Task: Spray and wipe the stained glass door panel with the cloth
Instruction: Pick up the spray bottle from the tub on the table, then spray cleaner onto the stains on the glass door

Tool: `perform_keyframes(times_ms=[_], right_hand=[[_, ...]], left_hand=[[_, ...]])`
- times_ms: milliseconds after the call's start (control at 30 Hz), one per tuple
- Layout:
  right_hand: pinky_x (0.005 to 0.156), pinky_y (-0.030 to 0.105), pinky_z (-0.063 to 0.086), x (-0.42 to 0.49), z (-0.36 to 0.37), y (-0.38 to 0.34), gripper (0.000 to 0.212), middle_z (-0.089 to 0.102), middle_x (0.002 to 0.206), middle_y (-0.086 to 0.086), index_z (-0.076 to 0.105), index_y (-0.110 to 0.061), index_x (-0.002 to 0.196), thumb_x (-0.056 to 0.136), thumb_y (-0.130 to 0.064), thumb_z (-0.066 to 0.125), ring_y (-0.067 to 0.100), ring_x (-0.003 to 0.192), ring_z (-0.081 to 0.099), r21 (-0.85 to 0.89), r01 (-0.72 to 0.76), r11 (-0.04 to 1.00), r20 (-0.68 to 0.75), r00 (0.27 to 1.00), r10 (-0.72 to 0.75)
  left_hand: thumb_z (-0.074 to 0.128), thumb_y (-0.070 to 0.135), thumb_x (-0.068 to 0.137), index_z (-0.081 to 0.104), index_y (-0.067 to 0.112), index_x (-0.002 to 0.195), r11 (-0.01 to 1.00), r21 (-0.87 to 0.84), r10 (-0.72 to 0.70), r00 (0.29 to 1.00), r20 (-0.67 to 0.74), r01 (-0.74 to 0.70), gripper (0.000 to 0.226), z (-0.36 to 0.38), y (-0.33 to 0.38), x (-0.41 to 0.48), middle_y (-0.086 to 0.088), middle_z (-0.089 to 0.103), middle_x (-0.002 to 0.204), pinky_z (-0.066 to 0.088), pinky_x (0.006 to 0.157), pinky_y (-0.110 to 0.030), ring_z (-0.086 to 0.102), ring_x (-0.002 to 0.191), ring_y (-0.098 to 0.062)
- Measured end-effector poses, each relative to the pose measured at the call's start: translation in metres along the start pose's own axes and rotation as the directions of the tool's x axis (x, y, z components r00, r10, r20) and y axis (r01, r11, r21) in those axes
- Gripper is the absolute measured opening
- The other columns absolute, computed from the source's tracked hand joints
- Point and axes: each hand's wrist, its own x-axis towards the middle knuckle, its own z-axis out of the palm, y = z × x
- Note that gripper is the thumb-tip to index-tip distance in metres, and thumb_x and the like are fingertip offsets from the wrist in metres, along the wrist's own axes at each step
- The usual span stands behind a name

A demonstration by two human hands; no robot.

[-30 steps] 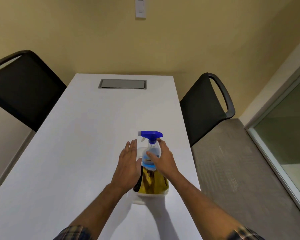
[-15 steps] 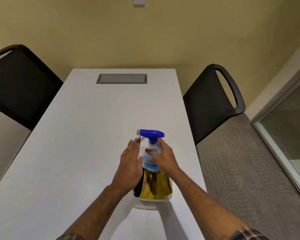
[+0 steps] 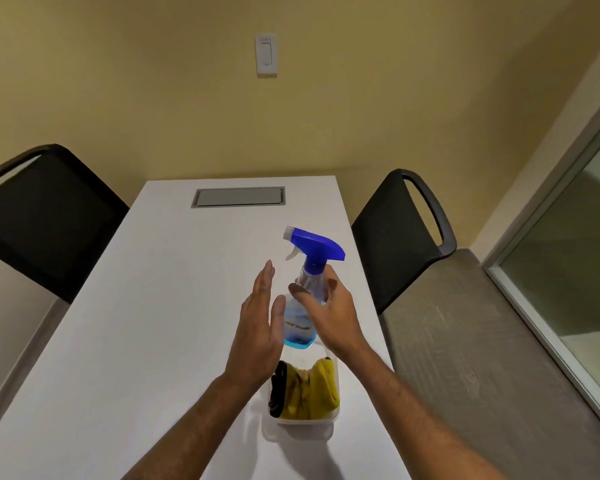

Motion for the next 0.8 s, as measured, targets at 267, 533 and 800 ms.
perform_keyframes(times_ms=[267,533,800], right_hand=[[0.100,0.045,0.057,-0.035,-0.024,-0.075,0.039,0.071,0.120,-0.003,0.055,-0.033,0.125,0.090,-0.037,0.072,0.020,0.110,0.070,0.145,0.200,0.969,-0.242,0.957,-0.162],[0.072,0.015,0.053,-0.077,-0.083,-0.122,0.022,0.073,0.079,-0.026,0.063,-0.035,0.105,0.092,-0.021,0.073,-0.007,0.080,0.070,0.221,0.228,0.948,-0.347,0.927,-0.142],[0.086,0.038,0.060,-0.135,-0.173,-0.154,0.028,0.076,0.098,-0.008,0.069,-0.027,0.115,0.089,-0.021,0.077,0.007,0.085,0.072,0.170,0.297,0.940,-0.525,0.834,-0.169]], left_hand=[[0.016,0.079,0.091,-0.001,0.068,0.146,0.980,0.007,0.200,0.976,-0.087,-0.200,0.059,-0.021,0.056,0.005,0.015,0.022,0.168,0.024,0.119,-0.031,0.027,0.150,-0.004],[0.020,0.064,0.100,0.019,0.031,0.160,0.930,0.046,0.366,0.929,-0.053,-0.364,0.069,0.002,0.114,0.002,0.007,0.020,0.170,0.016,0.123,-0.031,0.014,0.157,-0.009],[0.024,0.046,0.107,0.060,0.022,0.135,0.827,0.016,0.562,0.826,-0.039,-0.561,0.052,0.063,0.195,-0.030,-0.001,0.038,0.163,0.017,0.127,-0.047,0.011,0.158,-0.007]])
